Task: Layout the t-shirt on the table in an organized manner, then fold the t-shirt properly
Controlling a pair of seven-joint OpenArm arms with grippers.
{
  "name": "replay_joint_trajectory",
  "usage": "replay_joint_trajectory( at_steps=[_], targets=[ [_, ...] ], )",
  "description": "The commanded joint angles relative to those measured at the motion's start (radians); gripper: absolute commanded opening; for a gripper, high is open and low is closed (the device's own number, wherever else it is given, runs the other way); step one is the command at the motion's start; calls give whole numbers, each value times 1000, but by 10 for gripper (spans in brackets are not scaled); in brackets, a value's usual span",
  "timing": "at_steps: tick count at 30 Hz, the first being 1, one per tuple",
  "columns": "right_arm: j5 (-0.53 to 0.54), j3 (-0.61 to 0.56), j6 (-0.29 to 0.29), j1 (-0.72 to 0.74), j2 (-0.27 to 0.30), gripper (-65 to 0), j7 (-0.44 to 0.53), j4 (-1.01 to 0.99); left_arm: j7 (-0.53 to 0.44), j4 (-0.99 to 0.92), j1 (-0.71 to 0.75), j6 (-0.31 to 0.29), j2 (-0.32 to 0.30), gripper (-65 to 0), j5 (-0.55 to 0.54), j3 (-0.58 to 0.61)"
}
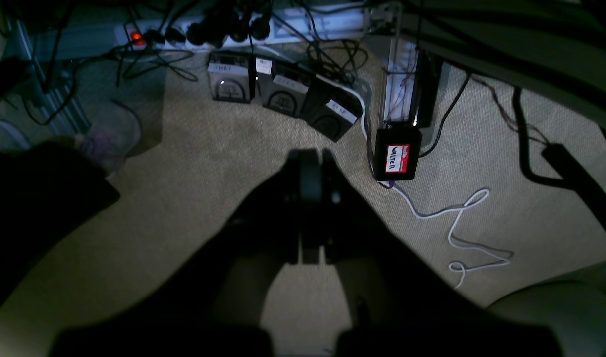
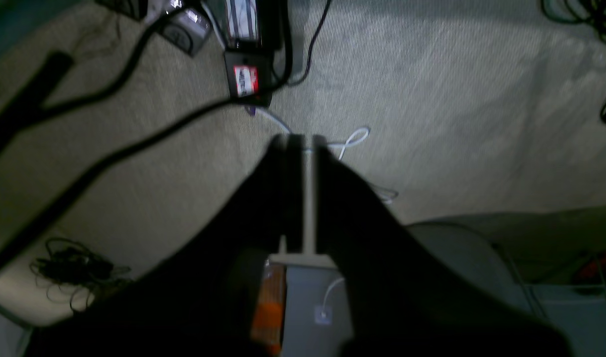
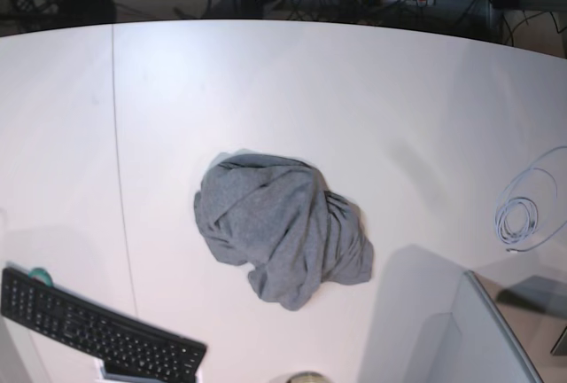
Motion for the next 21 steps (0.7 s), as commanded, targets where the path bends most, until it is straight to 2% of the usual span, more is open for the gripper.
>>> replay_joint_trajectory(
  at_steps=[1, 8, 14, 16, 21],
  targets=[
    [-1, 2, -2, -3, 11, -644, 1, 1, -6, 2, 3, 5, -2, -650, 2, 2],
    [-1, 3, -2, -23, 16, -647, -1, 1, -6, 11, 22, 5, -3, -650, 12, 3],
    [4, 9, -2, -85, 53, -648, 2, 3, -6, 200, 151, 5, -30, -650, 12, 3],
    [4, 58, -2, -130, 56, -648, 7, 20, -6, 286, 211, 5, -50, -650, 12, 3],
    [2, 201, -2, -360, 60, -648, -2, 369, -6, 539, 384, 5, -100, -650, 3, 3]
  ],
)
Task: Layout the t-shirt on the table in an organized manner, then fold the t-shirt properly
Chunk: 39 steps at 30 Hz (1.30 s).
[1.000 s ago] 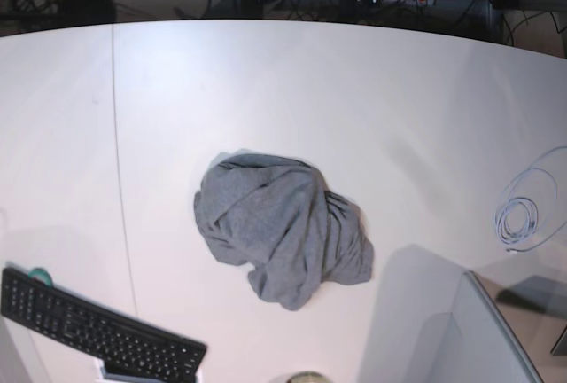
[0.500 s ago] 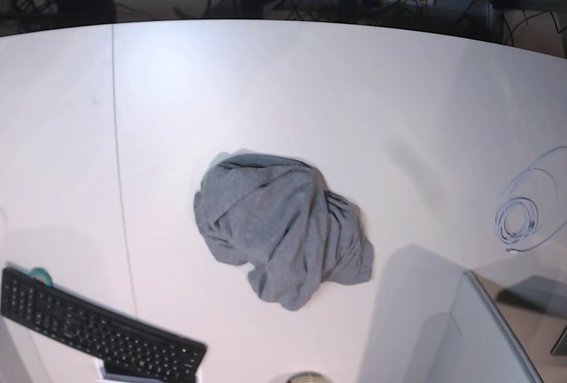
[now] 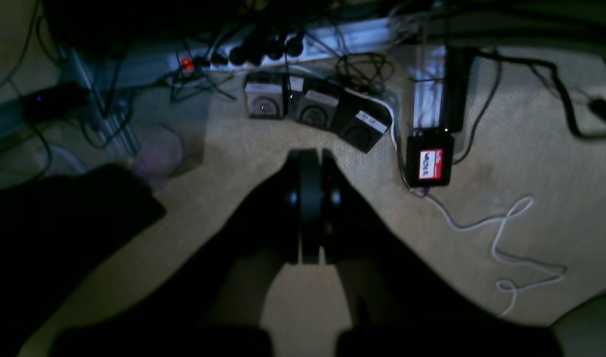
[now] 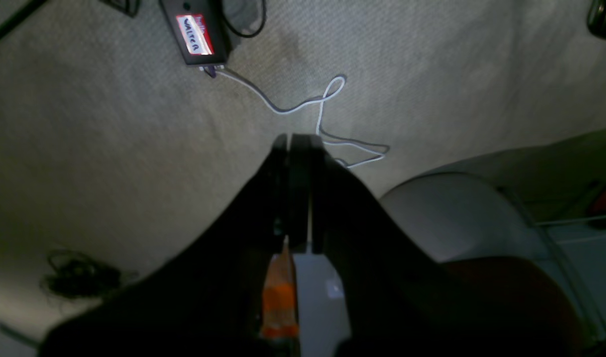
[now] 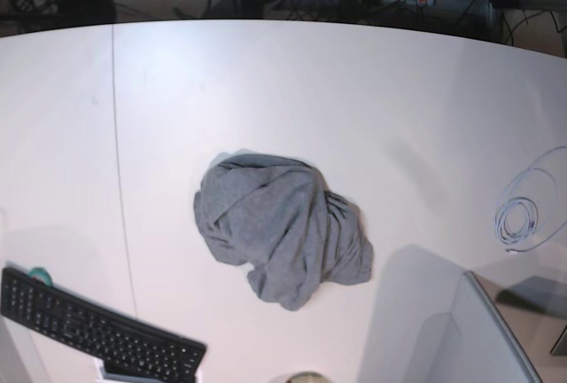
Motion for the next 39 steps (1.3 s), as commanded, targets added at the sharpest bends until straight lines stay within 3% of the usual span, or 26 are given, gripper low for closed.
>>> replay_joint_trajectory(
  at_steps=[1, 10, 14, 18, 22, 26, 29, 32, 35, 39],
  targets=[
    [1, 30, -3, -53, 10, -648, 6, 77, -13, 57, 40, 4, -19, -650, 0, 0],
    [1, 171, -2, -347, -65, -648, -117, 740, -13, 608, 322, 4, -86, -650, -1, -14],
    [1, 226, 3, -398, -108, -648, -152, 961, -13, 853, 394, 4, -95, -650, -3, -14],
    [2, 253, 3, -386, -110, -648, -192, 1117, -4, 1022, 391, 4, -88, -650, -3, -14],
    [2, 245, 14, -314, -113, -645, -195, 1265, -1, 1042, 317, 4, -66, -650, -3, -14],
    [2, 187, 112, -179, -113, -641, -232, 1347, -1, 976, 221, 4, -63, -650, -3, -15],
    [1, 137, 170, -11, -108, -641, -416, 1353, 39, 951, 109, 4, -58, -650, -3, -9],
    [1, 85, 244, 162, -110, -635, -624, 1352, 213, 950, -37, 4, -32, -650, -3, -12],
    [1, 4, 256, 289, -113, -537, -759, 1352, 343, 953, -109, 4, -5, -650, -3, -55],
    [1, -123, 256, 392, -113, -365, -838, 1347, 343, 942, -101, 4, -3, -650, -3, -154]
  ],
)
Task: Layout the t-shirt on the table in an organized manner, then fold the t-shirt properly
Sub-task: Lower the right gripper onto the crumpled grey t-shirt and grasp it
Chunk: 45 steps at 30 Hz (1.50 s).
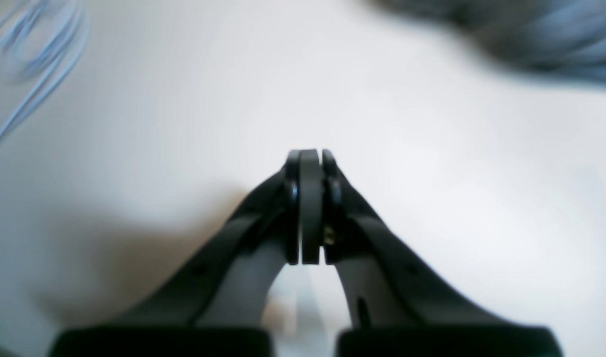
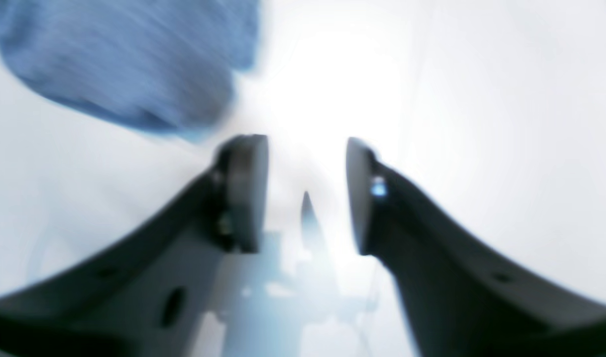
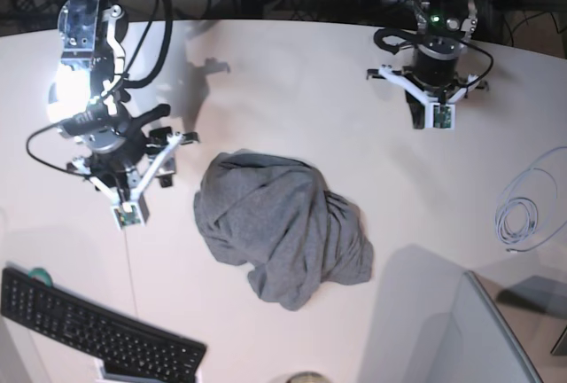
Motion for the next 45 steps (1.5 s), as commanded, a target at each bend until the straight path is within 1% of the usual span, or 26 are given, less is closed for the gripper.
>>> replay_joint_trajectory(
  at_steps=[1, 3, 4, 5, 7, 9, 10, 11, 13, 14, 15, 17, 18, 20, 22, 25, 27, 31, 38, 39, 40, 41, 42, 43, 44, 45],
  targets=[
    [7, -35, 5, 36, -1, -318, 6, 16, -30, 15, -2, 4, -4, -650, 2, -37],
    [4, -116, 5, 77, -1, -234, -17, 14, -30, -1, 24, 4, -4, -650, 2, -126],
    [4, -158, 5, 97, -1, -206, -27, 9, -32, -5, 27, 2, -4, -650, -9, -165],
    [4, -208, 2, 123, -1, -194, -43, -6, -32, -11, 33, 1, -4, -650, -41, -206],
    [4, -279, 0, 176, -6, -204, -55, -52, -30, -13, 36, -27, -7, -650, -125, -269],
    [3, -317, 0, 226, -30, -231, -55, -126, -29, -14, 49, -93, -7, -650, -213, -330],
    [3, -325, 0, 245, -43, -243, -53, -156, -29, -16, 56, -116, -7, -650, -245, -354],
    [3, -328, 0, 265, -53, -257, -53, -185, -29, -16, 64, -128, -7, -650, -274, -377],
    [3, -365, -3, 294, -66, -267, -50, -236, -29, -17, 78, -128, -4, -650, -299, -413],
    [3, -394, -23, 309, -66, -267, -47, -264, -29, -19, 87, -128, -4, -650, -300, -423],
    [3, -428, -72, 331, -66, -264, -29, -305, -29, -17, 95, -128, -4, -650, -305, -430],
    [7, -498, -173, 369, -66, -248, 37, -411, -29, -11, 121, -128, -4, -650, -305, -432],
    [9, -523, -205, 386, -66, -242, 60, -451, -29, -8, 132, -128, -4, -650, -305, -432],
    [9, -558, -238, 403, -67, -239, 94, -500, -29, 1, 148, -128, -1, -650, -306, -429],
    [9, -584, -258, 404, -67, -239, 112, -515, -29, 4, 155, -128, 21, -650, -306, -429],
    [9, -595, -305, 404, -73, -239, 143, -546, -29, -4, 150, -128, 34, -650, -306, -430],
    [9, -595, -328, 418, -73, -239, 169, -600, -29, -2, 150, -128, 37, -650, -306, -430],
    [9, -595, -330, 420, -73, -239, 211, -655, -29, -2, 147, -128, 39, -650, -306, -426],
    [9, -595, -330, 423, -78, -249, 215, -719, -29, -4, 147, -128, 45, -650, -306, -424],
    [9, -595, -328, 424, -78, -264, 215, -733, -29, -4, 147, -128, 53, -650, -306, -424],
    [9, -595, -327, 429, -78, -297, 215, -745, -29, -4, 147, -128, 56, -650, -306, -424],
    [9, -592, -327, 429, -78, -350, 215, -755, -29, -4, 147, -128, 59, -650, -305, -424],
    [9, -589, -325, 429, -78, -428, 215, -755, -29, -4, 147, -128, 59, -650, -303, -424],
    [9, -589, -325, 426, -77, -522, 215, -753, -29, -4, 147, -128, 59, -650, -305, -424],
    [9, -589, -325, 424, -77, -599, 211, -747, -29, -4, 147, -128, 59, -650, -306, -424],
    [9, -589, -325, 420, -77, -627, 209, -729, -29, -4, 147, -128, 59, -650, -306, -424]
  ],
)
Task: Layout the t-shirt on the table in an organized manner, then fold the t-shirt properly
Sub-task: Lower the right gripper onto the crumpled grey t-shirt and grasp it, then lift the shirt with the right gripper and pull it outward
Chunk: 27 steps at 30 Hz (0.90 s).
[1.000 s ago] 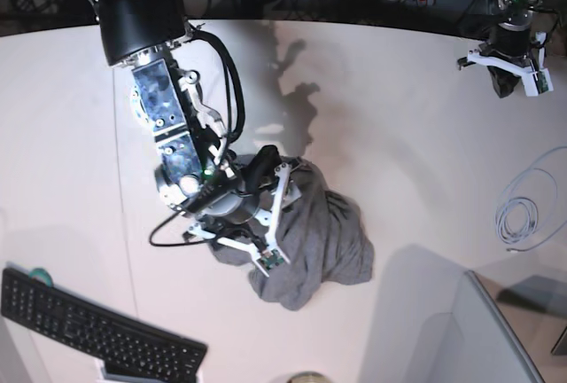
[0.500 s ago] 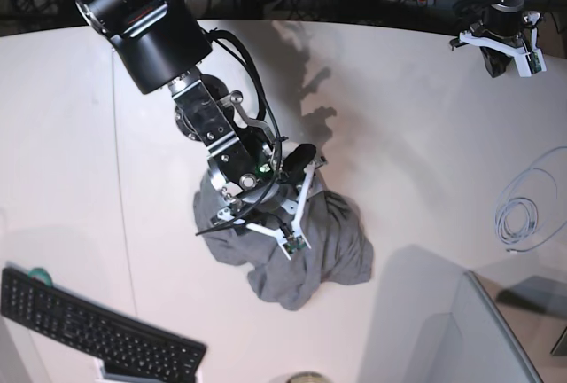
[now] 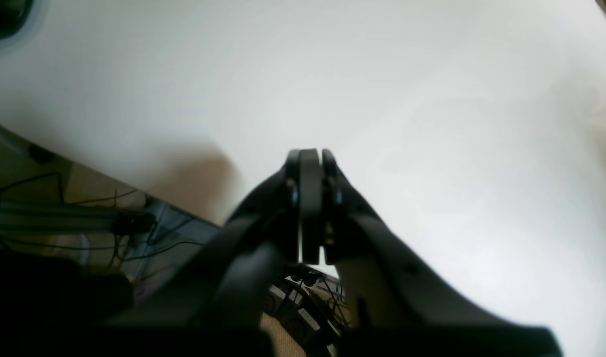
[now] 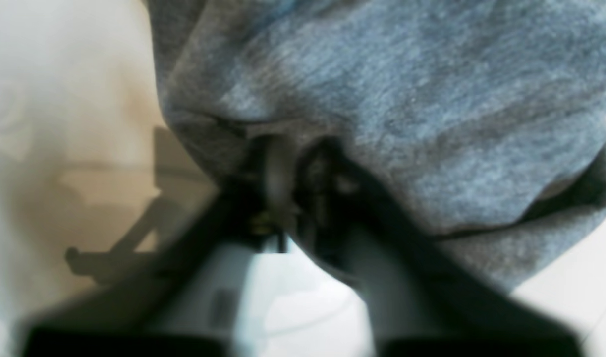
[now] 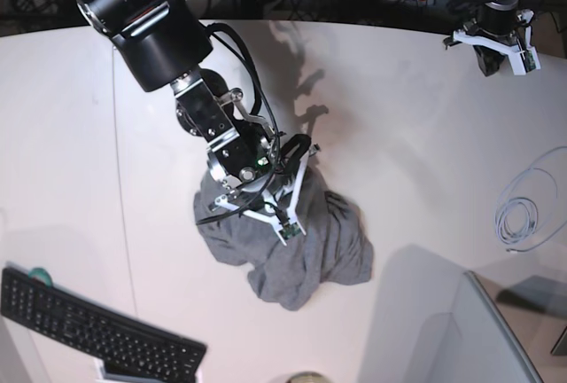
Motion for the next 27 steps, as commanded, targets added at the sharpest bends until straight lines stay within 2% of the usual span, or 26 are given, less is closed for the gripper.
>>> replay_joint_trajectory(
  at_steps=[1, 4, 11, 14, 17, 19, 21, 27],
  targets=[
    [1, 2, 0, 9, -9, -627, 19, 48, -23, 14, 7, 4, -10, -650, -6, -6],
    [-1, 2, 0, -43, -5, -636, 15, 174, -23, 14, 7, 4, -10, -650, 0, -6],
    [-4, 0, -5, -152, 60, -642, -145, 464, -23, -22, -7, 4, -10, -650, 0, -7],
    [-8, -48, -5, -202, 107, -567, -148, 524, -23, -31, -7, 4, -11, -650, 0, -6],
    [-108, -203, -5, -207, 159, -389, -149, 520, -24, -31, -7, 4, -13, -650, 0, -6],
    [-200, -275, -5, -212, 164, -279, -146, 520, -24, -28, -9, 2, -14, -650, 0, -6],
    [-255, -287, -5, -212, 159, -270, -142, 519, -24, -23, -9, 2, -14, -650, -3, -6],
    [-263, -293, -7, -129, 127, -270, -140, 401, -24, -25, -9, 2, -14, -650, -5, -6]
  ],
)
